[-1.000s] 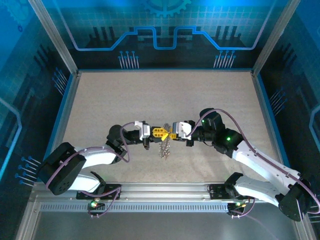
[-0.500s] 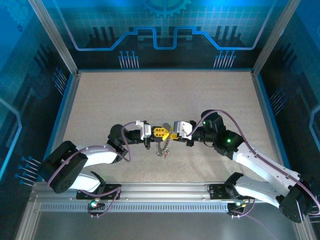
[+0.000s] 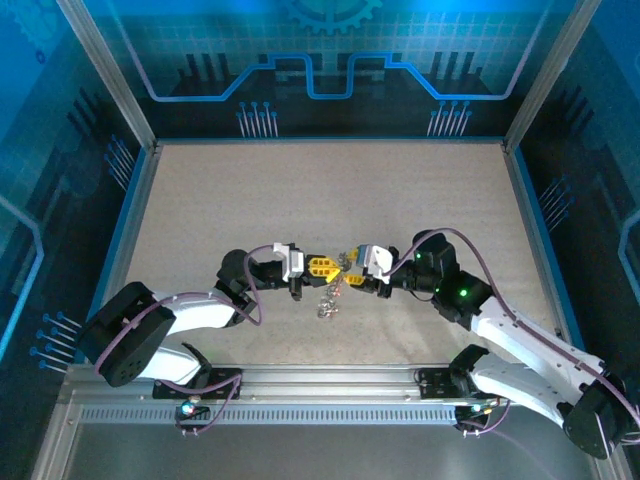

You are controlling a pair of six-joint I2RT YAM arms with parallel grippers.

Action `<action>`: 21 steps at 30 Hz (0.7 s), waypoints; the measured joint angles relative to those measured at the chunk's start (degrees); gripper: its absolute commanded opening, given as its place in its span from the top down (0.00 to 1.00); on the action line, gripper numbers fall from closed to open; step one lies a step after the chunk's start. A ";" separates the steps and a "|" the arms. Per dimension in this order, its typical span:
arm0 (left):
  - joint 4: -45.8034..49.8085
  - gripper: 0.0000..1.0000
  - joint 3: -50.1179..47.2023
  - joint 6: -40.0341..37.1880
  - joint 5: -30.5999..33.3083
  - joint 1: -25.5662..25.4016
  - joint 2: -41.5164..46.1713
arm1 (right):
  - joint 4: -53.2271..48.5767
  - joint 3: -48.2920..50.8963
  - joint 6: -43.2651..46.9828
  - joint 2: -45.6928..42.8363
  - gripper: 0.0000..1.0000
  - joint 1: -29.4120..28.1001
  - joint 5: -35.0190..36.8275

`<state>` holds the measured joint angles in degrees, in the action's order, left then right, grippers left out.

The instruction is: Put the keys on the keyring

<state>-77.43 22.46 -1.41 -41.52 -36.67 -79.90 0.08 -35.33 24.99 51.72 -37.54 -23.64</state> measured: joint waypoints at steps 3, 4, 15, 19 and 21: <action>0.04 1.00 0.00 0.00 -0.09 0.00 0.00 | 0.35 1.18 -1.18 -0.59 0.70 0.76 -0.70; 0.02 1.00 0.00 0.00 -0.15 -0.07 0.00 | 0.42 1.40 -1.64 -0.81 0.71 0.92 -0.94; 0.00 1.00 0.00 0.00 -0.37 -0.33 0.02 | 1.79 6.14 -5.53 -5.29 0.59 1.25 -2.03; 0.00 1.00 0.00 0.00 -0.35 -0.31 0.02 | 2.16 7.30 -6.21 -7.98 0.57 1.40 -0.42; 0.00 1.00 0.00 0.00 -0.35 -0.31 0.02 | 2.21 7.39 -6.60 -9.33 0.57 1.95 -0.13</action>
<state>-77.43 22.46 -1.41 -41.87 -36.97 -79.88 2.28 -27.94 18.39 42.39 -35.59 -23.77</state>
